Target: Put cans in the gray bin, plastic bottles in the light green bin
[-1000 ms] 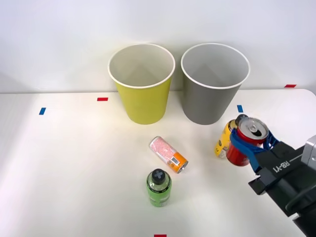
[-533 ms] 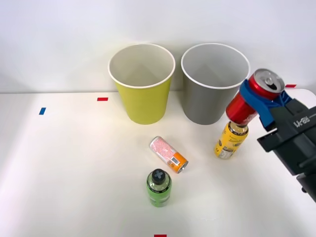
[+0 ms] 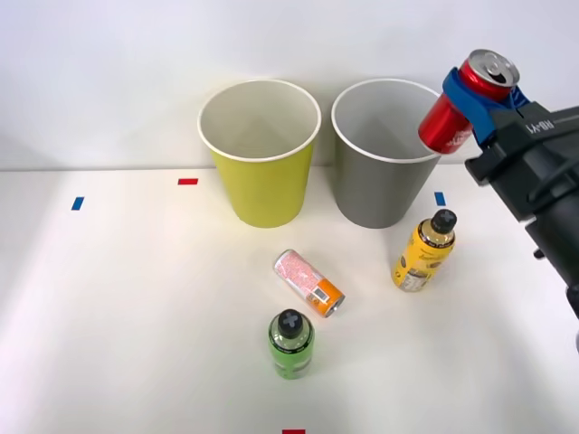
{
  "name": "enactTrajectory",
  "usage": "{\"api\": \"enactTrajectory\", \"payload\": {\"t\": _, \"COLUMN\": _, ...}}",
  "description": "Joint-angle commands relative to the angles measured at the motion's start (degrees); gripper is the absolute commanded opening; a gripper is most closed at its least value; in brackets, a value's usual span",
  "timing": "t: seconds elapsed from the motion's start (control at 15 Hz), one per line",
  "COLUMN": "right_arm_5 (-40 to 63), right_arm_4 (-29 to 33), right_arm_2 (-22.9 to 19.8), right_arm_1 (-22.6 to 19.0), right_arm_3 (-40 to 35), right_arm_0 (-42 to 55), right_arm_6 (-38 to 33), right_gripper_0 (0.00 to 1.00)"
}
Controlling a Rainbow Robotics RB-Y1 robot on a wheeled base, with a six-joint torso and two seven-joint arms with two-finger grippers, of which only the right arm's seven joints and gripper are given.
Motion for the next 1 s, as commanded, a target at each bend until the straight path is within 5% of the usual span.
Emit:
{"api": "enactTrajectory", "payload": {"t": 0.07, "right_arm_5": 0.1, "right_arm_4": 1.6, "right_arm_2": 1.3, "right_arm_1": 0.7, "right_arm_3": 8.4, "right_arm_0": -7.3, "right_arm_6": 0.0, "right_gripper_0": 0.0}}
{"api": "enactTrajectory", "payload": {"t": 1.0, "right_arm_5": 0.1, "right_arm_4": 9.0, "right_arm_2": 10.4, "right_arm_1": 4.7, "right_arm_3": 38.2, "right_arm_0": -31.2, "right_arm_6": -0.7, "right_gripper_0": 0.0}}
